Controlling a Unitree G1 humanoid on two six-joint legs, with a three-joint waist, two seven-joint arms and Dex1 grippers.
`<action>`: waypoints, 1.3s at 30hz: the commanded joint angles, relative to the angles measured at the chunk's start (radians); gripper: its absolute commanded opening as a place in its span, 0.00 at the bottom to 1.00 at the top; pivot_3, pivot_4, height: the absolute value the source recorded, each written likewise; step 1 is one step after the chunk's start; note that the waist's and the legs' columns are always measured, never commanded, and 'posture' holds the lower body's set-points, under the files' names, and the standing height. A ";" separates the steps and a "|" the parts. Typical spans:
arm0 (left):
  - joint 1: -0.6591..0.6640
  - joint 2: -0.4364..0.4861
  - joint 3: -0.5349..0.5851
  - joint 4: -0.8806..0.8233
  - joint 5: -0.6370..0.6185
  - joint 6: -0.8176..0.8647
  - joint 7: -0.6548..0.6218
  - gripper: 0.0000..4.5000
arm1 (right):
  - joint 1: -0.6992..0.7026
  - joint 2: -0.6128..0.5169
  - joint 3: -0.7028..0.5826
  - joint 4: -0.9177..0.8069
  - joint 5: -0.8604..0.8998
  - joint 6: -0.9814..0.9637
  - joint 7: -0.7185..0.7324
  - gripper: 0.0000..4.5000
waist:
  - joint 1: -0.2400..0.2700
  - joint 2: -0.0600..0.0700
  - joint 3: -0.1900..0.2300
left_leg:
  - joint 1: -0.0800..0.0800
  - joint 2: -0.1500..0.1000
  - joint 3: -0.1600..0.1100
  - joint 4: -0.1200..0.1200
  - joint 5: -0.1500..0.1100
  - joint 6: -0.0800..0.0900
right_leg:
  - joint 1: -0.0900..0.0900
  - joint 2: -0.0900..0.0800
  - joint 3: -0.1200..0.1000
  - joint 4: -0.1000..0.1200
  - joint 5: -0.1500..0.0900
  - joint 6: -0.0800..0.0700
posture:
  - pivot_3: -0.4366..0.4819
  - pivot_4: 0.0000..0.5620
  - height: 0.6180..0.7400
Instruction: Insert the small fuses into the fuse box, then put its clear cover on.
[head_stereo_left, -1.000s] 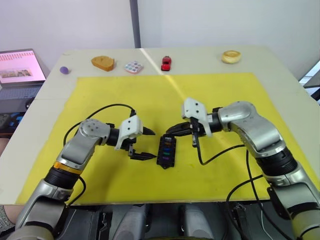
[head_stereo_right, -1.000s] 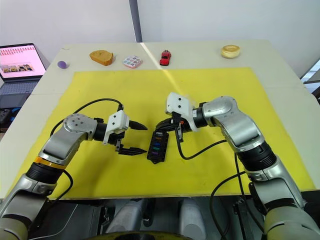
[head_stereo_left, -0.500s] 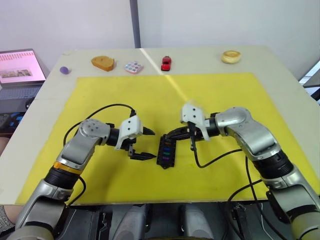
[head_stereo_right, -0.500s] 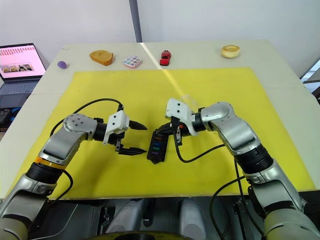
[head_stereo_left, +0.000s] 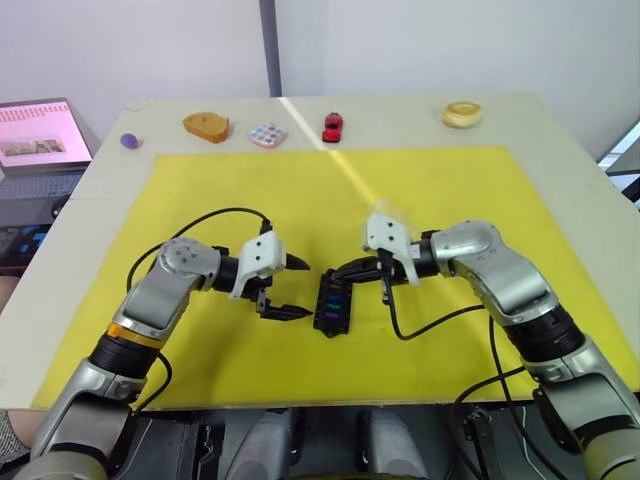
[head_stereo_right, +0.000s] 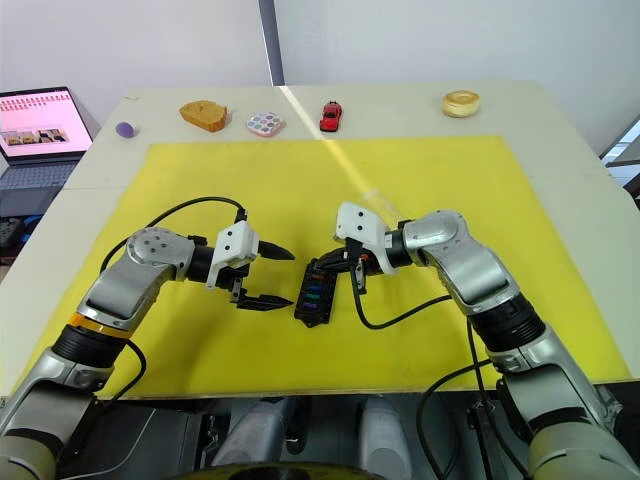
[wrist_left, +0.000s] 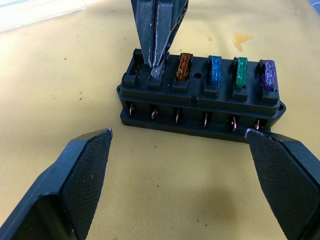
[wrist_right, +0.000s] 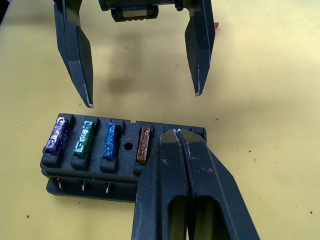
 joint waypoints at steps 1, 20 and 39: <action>0.007 0.012 0.000 -0.025 0.001 -0.004 -0.001 1.00 | 0.022 -0.014 0.040 0.012 -0.040 0.009 0.011 0.01 | 0.000 0.000 0.000 | 0.000 0.000 0.000 0.000 0.000 0.000 | 0.000 0.000 0.000 0.000 0.000 0.000 | 0.48 0.27 1.00; 0.133 0.223 0.295 -0.254 -0.207 0.267 0.055 1.00 | -0.027 -0.180 -0.243 -0.226 0.146 0.174 0.025 0.01 | -0.001 0.000 0.000 | -0.001 0.000 0.000 -0.001 0.000 0.000 | -0.002 0.000 0.000 0.000 0.000 0.000 | 0.48 0.27 1.00; 0.448 0.475 0.665 -0.067 -0.241 0.253 0.032 1.00 | 0.226 -0.583 -0.472 0.081 0.043 -0.130 0.143 0.98 | 0.000 0.004 0.003 | -0.001 0.001 0.002 -0.003 -0.002 -0.002 | -0.003 -0.001 0.001 -0.002 -0.002 -0.004 | 0.48 0.27 1.00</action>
